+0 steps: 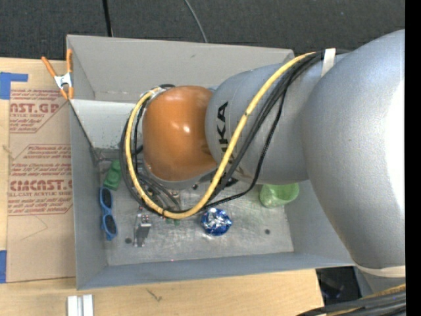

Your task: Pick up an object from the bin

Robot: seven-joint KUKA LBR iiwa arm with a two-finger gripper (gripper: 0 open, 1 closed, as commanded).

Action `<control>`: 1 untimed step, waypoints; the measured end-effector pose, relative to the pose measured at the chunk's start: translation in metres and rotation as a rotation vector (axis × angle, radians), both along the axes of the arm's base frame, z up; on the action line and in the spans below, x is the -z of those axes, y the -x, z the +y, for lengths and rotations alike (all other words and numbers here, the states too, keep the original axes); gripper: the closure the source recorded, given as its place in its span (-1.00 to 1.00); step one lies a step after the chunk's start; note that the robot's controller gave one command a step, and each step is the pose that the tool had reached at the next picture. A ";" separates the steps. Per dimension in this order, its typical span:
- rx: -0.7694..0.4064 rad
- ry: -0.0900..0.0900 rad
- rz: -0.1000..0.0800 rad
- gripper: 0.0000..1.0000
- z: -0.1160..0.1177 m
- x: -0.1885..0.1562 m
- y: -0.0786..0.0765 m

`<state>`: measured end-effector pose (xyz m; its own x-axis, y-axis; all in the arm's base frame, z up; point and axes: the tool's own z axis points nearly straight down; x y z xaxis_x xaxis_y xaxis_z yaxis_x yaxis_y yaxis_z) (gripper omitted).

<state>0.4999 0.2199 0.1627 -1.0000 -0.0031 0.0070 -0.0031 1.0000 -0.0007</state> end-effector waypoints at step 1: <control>-0.165 0.001 -0.002 -1.00 -0.053 0.063 0.018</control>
Offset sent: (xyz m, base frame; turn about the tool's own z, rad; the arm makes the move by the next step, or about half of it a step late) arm -0.0166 -0.0518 -0.0609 -0.1665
